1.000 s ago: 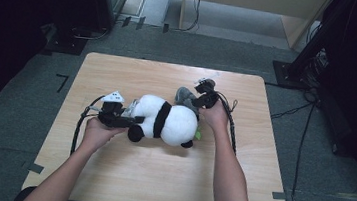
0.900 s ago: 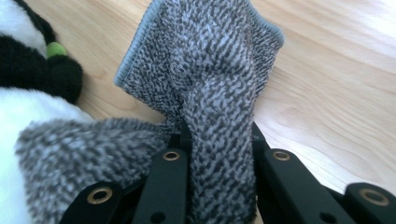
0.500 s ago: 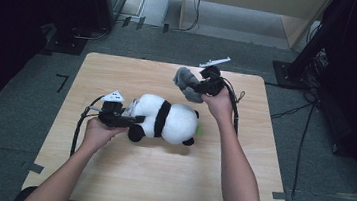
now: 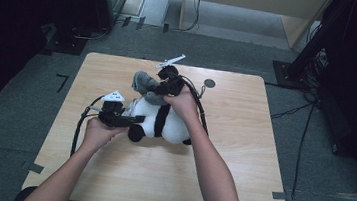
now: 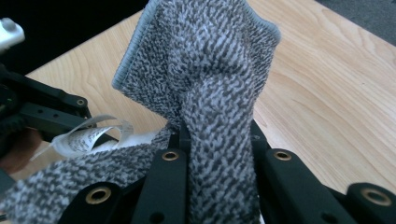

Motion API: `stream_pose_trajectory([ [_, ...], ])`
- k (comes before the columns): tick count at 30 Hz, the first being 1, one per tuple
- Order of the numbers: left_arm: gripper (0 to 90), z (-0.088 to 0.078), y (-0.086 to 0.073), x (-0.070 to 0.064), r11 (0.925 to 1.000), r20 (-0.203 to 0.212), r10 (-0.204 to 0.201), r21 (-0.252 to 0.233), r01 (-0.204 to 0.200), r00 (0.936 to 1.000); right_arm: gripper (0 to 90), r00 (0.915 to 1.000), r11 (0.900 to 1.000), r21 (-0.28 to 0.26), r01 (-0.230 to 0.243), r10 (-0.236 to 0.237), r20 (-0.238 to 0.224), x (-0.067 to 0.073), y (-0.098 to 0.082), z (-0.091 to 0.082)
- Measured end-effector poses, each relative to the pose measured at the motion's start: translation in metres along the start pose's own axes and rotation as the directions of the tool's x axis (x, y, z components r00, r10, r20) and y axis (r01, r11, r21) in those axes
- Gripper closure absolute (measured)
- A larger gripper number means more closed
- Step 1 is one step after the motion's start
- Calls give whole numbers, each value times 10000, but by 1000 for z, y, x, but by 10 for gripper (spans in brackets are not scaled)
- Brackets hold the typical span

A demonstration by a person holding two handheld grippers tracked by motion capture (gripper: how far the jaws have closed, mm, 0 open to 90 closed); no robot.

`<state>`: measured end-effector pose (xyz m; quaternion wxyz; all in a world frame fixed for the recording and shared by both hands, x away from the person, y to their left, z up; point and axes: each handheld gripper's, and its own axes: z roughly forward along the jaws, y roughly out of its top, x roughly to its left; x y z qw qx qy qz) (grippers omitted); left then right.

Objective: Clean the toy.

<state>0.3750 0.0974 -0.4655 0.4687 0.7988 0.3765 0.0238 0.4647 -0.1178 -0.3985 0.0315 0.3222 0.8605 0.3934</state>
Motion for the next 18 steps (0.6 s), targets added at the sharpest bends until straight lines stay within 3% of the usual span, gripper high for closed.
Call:
stream_pose_trajectory([
  [5,520,1,0,-1,10000,-87,13,2,-12,10000,781,10000,9995,319,-41,40,54,-6,-4,3],
  [9,522,1,0,0,10000,-82,-52,2,52,10000,781,9991,9990,392,-213,199,375,-16,-13,2],
  [12,522,1,0,0,10000,-69,-68,30,68,10000,782,9973,9973,545,-485,453,579,-28,-22,0],
  [16,525,1,0,0,10000,-57,-48,35,48,10000,782,9920,9892,1147,-907,796,981,-44,-38,-3],
  [18,527,2,0,0,10000,-73,-43,10,43,10000,782,9897,9856,1218,-1170,1055,972,-52,-45,-5],
])
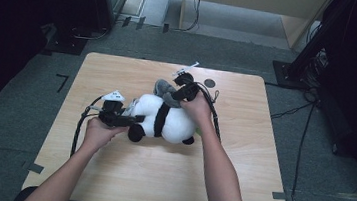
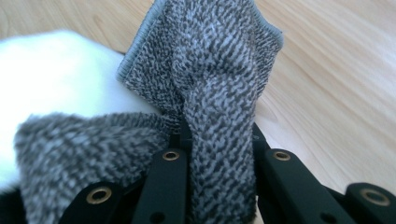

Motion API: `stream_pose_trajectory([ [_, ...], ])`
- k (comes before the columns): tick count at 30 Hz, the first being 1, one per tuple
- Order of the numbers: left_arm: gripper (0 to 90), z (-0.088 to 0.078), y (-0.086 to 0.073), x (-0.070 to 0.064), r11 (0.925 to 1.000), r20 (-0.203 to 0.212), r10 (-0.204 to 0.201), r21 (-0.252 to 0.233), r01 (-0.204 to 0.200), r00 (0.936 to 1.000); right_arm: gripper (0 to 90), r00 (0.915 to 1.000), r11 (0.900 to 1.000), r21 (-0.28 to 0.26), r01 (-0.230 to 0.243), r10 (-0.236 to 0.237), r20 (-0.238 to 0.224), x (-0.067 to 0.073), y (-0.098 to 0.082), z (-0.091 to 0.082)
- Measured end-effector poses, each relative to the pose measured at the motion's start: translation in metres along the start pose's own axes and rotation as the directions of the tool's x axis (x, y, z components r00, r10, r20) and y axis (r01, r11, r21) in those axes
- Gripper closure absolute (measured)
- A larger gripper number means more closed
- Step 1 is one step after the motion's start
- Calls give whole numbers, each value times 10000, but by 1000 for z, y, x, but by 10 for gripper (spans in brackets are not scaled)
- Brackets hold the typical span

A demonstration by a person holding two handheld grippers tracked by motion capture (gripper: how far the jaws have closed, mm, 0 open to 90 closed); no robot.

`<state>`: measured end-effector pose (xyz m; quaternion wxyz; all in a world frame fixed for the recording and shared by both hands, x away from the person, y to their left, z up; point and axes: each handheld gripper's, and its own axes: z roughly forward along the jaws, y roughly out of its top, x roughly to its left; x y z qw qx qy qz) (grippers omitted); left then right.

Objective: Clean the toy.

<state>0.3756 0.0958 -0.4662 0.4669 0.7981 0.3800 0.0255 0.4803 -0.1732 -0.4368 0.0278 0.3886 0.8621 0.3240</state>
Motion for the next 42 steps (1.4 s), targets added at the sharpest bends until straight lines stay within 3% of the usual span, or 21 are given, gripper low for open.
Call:
stream_pose_trajectory([
  [15,530,1,0,0,10000,35,74,6,-74,10000,783,9966,9965,-140,-829,829,2,-32,-29,-6],
  [30,531,1,0,-1,9999,-17,132,23,-132,9999,785,9897,9898,-335,-1386,1396,323,-47,-71,-16],
  [37,530,0,0,0,9999,-53,102,1,-102,9999,784,9893,9926,-66,-1214,1215,812,-50,-90,-21],
  [42,528,0,0,0,10000,-61,71,19,-70,10000,782,9875,9959,342,-833,779,1371,-51,-95,-27],
])
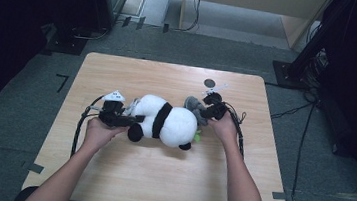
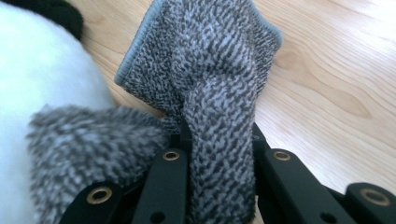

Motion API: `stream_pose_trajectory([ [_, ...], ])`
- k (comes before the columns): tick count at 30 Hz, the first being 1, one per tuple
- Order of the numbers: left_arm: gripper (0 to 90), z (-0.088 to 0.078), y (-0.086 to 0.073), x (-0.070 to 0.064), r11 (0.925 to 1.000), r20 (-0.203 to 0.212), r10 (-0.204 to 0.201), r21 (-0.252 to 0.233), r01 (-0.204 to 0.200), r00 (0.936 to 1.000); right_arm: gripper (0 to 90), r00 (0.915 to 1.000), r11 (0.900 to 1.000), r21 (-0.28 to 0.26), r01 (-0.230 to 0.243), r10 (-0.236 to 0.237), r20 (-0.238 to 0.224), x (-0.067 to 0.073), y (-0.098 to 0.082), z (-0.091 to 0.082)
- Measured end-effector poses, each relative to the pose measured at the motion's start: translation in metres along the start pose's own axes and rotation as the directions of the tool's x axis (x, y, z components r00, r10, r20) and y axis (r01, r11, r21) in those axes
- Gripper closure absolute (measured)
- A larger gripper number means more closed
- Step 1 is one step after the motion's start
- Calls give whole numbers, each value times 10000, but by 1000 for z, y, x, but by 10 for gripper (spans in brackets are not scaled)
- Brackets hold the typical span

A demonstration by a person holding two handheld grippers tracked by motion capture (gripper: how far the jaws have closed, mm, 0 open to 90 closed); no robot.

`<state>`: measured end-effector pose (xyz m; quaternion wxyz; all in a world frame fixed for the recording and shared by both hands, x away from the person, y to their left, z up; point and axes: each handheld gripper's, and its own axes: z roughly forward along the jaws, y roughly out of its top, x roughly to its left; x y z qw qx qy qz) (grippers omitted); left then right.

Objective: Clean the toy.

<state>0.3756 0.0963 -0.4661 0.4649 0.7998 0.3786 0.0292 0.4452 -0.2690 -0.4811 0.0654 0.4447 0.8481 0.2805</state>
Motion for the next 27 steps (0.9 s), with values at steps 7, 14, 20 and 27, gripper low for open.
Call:
stream_pose_trajectory([
  [7,527,0,0,0,9999,-16,-97,-60,97,10000,781,9972,9918,-1042,-740,748,39,-16,-10,-32],
  [14,523,-1,1,-1,9999,-289,-151,-70,149,9995,780,9991,9752,-2178,-401,419,34,0,-3,-68],
  [20,523,-2,2,-1,9997,-415,-231,-123,227,9989,778,9997,9577,-2876,-8,-58,-222,31,-6,-80],
  [27,524,-2,1,-1,9998,-369,-188,-55,186,9991,777,9982,9399,-3376,-519,391,-445,48,-23,-65],
])
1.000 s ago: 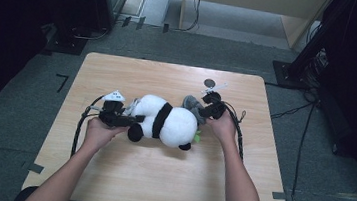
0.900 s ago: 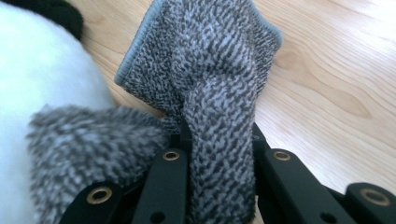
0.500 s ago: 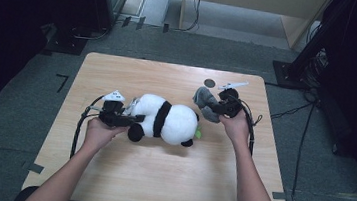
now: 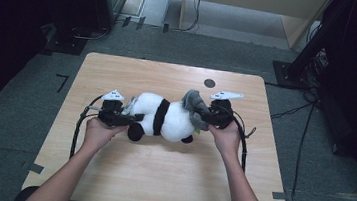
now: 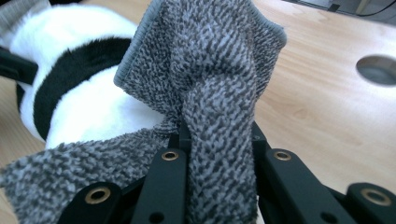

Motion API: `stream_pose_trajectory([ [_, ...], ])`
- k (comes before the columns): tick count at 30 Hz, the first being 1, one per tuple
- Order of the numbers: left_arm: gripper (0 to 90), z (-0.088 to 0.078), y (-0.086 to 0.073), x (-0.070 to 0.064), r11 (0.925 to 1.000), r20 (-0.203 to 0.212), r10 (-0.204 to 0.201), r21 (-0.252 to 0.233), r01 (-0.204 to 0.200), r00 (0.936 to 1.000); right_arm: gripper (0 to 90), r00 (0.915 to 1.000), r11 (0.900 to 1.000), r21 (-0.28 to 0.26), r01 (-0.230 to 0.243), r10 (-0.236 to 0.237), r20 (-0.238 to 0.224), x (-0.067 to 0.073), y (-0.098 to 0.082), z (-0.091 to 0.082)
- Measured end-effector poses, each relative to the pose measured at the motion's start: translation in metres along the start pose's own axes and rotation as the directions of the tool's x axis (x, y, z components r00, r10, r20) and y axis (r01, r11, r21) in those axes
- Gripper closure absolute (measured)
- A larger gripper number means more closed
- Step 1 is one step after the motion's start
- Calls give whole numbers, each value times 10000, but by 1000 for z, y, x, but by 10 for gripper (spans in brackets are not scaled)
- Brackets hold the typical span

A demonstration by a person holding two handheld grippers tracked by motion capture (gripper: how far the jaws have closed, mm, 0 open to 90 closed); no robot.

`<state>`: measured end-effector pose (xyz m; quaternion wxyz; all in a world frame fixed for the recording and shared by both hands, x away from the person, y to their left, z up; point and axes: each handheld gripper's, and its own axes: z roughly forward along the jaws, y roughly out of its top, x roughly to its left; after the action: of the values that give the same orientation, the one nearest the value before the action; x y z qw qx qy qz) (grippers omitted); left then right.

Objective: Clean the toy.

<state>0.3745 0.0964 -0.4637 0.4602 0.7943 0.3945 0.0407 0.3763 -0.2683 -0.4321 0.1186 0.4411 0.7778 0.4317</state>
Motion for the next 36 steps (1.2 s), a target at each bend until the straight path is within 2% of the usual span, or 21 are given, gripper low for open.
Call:
stream_pose_trajectory([
  [2,525,1,0,-1,10000,-11,35,-1,-35,10000,778,9989,9988,-154,-460,460,24,-4,-11,1],
  [3,525,1,0,-1,10000,-13,11,-2,-11,10000,779,9986,9988,-126,-480,483,223,-4,-15,2],
  [5,525,1,0,0,10000,12,-13,5,13,10000,780,9948,9990,132,-420,406,932,-1,-25,7],
  [9,525,2,0,-1,10000,20,-36,-20,36,10000,782,9915,9975,-34,-701,700,1093,2,-39,13],
  [13,525,2,-1,0,10000,57,-55,-46,56,10000,783,9884,9973,20,-733,724,1333,5,-47,19],
  [18,525,2,-1,0,10000,51,-71,-42,72,10000,783,9817,9862,248,-1638,1605,1026,-1,-58,25],
  [22,525,1,-1,0,9999,55,-96,-51,97,9999,783,9807,9833,690,-1686,1603,1117,1,-66,34],
  [25,524,1,-2,1,9998,69,-168,-86,169,9998,784,9796,9815,712,-1776,1694,1077,1,-68,37],
  [28,523,1,-2,1,9998,77,-177,-73,177,9998,783,9835,9838,858,-1571,1480,1044,0,-69,39],
  [30,523,0,-2,2,9998,97,-198,-63,198,9998,782,9851,9847,972,-1446,1341,1075,-1,-68,38],
  [34,522,0,-1,3,9998,122,-213,-31,214,9997,782,9802,9832,1010,-1520,1369,1427,-7,-63,31],
  [36,522,0,-2,3,9997,129,-225,-28,226,9997,782,9780,9843,815,-1564,1428,1520,-10,-59,24],
])
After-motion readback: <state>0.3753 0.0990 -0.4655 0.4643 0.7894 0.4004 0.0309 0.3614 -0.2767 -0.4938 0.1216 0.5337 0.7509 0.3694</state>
